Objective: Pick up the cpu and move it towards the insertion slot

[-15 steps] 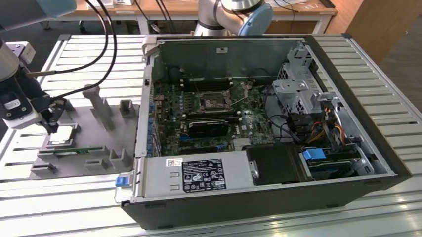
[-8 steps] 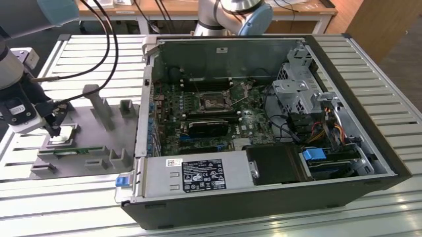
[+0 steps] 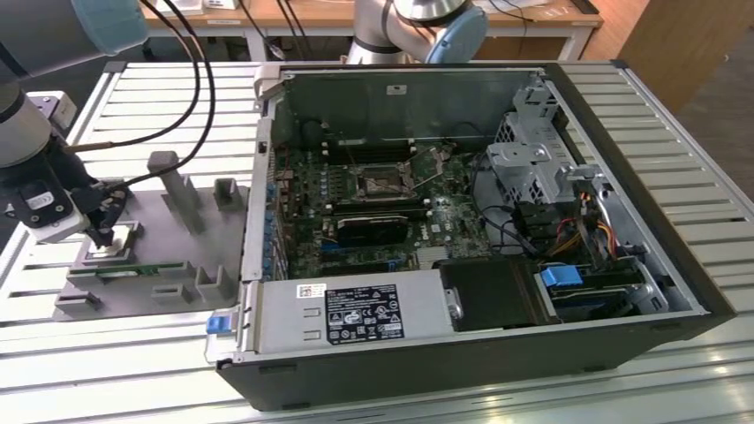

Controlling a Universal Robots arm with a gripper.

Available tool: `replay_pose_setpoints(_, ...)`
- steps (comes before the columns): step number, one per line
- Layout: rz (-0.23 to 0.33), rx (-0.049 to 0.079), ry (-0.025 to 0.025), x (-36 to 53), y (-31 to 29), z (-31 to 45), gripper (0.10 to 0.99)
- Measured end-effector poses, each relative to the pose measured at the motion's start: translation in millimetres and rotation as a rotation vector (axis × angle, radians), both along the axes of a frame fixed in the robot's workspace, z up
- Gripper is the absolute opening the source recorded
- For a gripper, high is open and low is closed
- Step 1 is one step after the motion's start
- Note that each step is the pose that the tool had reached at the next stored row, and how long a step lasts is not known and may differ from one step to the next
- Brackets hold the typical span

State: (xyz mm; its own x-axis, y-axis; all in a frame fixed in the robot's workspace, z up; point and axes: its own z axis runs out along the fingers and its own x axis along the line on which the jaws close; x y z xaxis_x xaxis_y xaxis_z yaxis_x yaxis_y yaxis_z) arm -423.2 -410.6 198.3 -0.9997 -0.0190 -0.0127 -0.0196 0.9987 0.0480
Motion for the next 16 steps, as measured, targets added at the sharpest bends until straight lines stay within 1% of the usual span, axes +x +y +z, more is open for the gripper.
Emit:
replay_pose_setpoints(6,0.0,-0.001,0.0002,0.1,-0.1,0.0,0.114)
replay_pose_setpoints(8,0.0,-0.001,0.0001,0.1,-0.1,0.0,0.231)
replay_pose_setpoints(9,0.0,-0.001,0.0001,0.1,-0.1,0.0,0.231)
replay_pose_setpoints(11,0.0,-0.001,0.0001,0.1,-0.1,0.0,0.349)
replay_pose_setpoints(12,0.0,-0.001,0.0001,0.1,-0.1,0.0,0.349)
replay_pose_setpoints(13,0.0,-0.001,0.0001,0.1,-0.1,0.0,0.408)
replay_pose_setpoints(14,0.0,-0.001,0.0001,0.1,-0.1,0.0,0.408)
replay_pose_setpoints(16,0.0,-0.001,0.0001,0.1,-0.1,-0.1,0.525)
